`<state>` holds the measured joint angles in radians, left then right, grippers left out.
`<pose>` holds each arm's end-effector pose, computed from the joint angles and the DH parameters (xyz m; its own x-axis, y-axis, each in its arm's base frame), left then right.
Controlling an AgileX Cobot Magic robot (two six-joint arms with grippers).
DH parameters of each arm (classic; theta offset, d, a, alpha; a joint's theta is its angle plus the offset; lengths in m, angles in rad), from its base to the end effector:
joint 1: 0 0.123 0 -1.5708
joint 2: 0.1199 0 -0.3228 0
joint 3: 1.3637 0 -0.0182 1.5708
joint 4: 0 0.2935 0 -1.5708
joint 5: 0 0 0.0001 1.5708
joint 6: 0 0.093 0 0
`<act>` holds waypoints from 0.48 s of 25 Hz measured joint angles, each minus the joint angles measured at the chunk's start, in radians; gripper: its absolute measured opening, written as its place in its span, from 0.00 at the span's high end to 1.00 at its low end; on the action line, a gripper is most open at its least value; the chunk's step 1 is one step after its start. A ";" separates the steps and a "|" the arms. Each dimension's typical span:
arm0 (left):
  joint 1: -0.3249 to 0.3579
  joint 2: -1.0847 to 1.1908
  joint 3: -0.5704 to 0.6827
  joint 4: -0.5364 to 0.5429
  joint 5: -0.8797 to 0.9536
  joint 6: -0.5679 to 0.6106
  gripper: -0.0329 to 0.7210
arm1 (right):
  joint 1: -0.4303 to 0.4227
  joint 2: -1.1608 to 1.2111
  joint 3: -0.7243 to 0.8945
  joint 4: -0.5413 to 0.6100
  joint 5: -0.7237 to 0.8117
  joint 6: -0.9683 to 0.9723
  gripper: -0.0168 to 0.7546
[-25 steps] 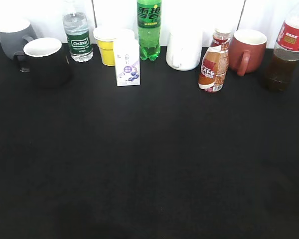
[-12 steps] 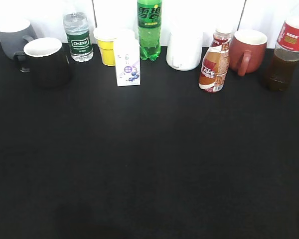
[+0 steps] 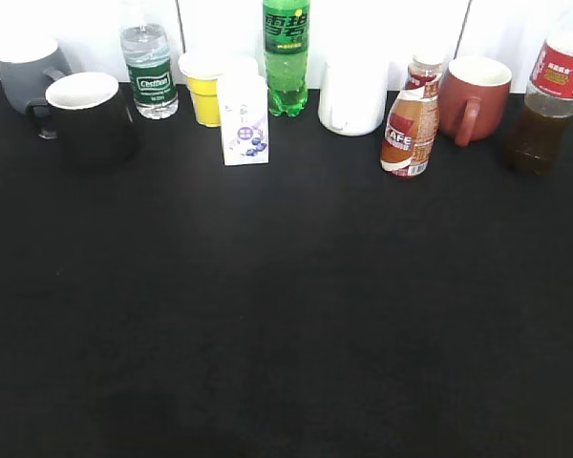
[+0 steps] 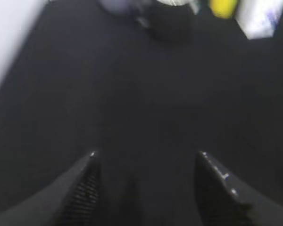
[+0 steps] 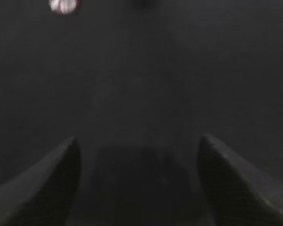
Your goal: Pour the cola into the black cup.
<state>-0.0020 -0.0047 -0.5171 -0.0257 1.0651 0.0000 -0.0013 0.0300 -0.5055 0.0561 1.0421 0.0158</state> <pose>-0.0069 -0.0021 0.3019 -0.4406 -0.0116 -0.8976 0.0167 0.9996 -0.0211 0.0018 0.0045 0.3003 -0.4620 0.0447 -0.8857 -0.0213 0.9979 0.0614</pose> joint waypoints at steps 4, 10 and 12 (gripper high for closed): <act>0.002 -0.002 0.000 -0.001 0.000 0.000 0.33 | -0.005 -0.037 0.001 0.017 0.000 0.000 0.22; 0.002 -0.002 0.000 -0.001 0.000 0.000 0.33 | -0.005 -0.038 0.001 0.024 0.000 0.000 0.22; 0.002 -0.002 0.000 -0.001 0.000 0.000 0.33 | -0.005 -0.038 0.001 0.024 0.000 0.000 0.22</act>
<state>0.0000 -0.0068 -0.5171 -0.0264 1.0651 0.0000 -0.0059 -0.0083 -0.5043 0.0796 1.0424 0.0158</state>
